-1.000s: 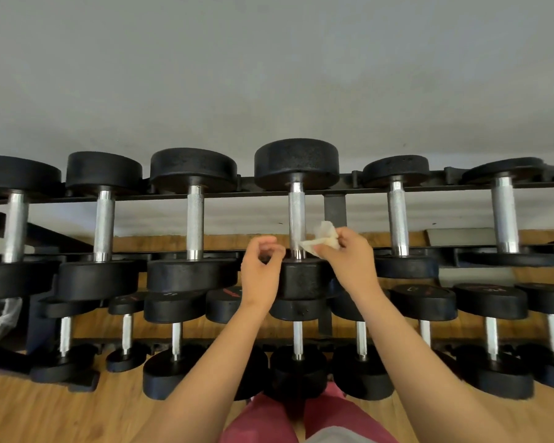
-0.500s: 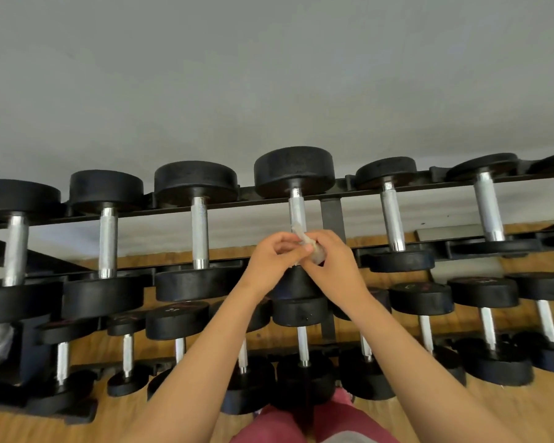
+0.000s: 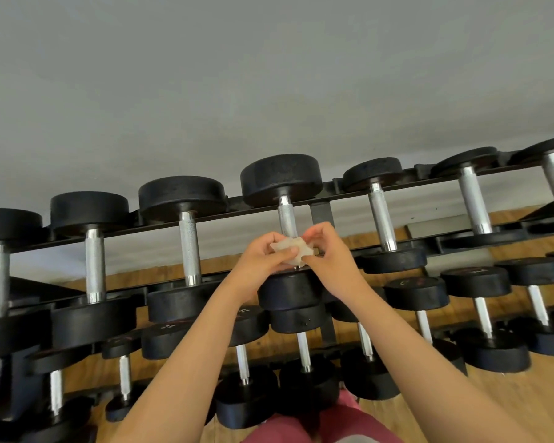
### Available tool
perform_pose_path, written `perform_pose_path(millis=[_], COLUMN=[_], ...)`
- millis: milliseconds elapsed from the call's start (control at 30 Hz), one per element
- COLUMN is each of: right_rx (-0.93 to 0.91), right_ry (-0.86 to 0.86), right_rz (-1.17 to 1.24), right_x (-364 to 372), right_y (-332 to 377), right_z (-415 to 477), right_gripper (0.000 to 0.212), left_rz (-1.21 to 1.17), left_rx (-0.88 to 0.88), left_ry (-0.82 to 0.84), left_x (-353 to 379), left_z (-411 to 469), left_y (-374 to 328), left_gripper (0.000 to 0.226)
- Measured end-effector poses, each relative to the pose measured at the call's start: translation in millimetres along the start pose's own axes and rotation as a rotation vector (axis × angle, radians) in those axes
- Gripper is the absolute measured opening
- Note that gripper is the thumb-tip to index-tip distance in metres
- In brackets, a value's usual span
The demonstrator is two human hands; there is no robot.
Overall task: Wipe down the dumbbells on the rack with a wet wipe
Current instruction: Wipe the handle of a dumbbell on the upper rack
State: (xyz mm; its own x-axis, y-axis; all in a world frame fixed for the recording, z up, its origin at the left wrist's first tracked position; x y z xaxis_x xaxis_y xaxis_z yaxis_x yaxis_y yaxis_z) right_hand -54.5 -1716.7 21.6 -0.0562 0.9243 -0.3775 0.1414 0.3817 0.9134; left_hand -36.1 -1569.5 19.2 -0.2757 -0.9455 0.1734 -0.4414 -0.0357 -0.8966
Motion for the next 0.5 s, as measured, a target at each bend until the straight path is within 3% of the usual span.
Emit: perform_pose_path(millis=[133, 200, 267, 500], right_rx=[-0.050, -0.048, -0.028, -0.049], right_ry=[-0.171, -0.221, -0.254, -0.319], right_rz=[-0.139, -0.170, -0.209, -0.262], right_x=[0.8, 3.1, 9.3, 20.6], right_y=[-7.4, -16.4, -26.3, -40.0], right_z=[-3.5, -6.4, -9.4, -14.1], right_gripper=[0.011, 0.004, 0.012, 0.026], left_rz=[0.049, 0.234, 0.379, 0.686], left_rx=[0.047, 0.098, 0.109, 0.043], left_ry=[-0.232, -0.457, -0.586, -0.494], left_x=[-11.6, -27.7, -37.3, -19.7], left_z=[-0.3, -1.0, 0.0, 23.9], left_y=[0.2, 2.5, 8.8, 21.8], left_gripper=[0.009, 0.015, 0.022, 0.032])
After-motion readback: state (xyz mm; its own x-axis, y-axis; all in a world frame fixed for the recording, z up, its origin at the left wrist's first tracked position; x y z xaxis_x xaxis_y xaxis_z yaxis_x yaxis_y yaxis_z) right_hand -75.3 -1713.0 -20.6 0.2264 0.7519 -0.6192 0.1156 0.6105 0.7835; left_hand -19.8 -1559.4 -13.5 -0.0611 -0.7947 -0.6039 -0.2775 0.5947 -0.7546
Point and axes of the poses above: each hand's wrist, its own z-axis towards the middle knuckle, its own x-axis out of the palm, y = z × x, the point moved 3 cm from there along z, towards the middle knuckle, and after that the axes turned 5 degrees about -z, right-handed, at the moved point
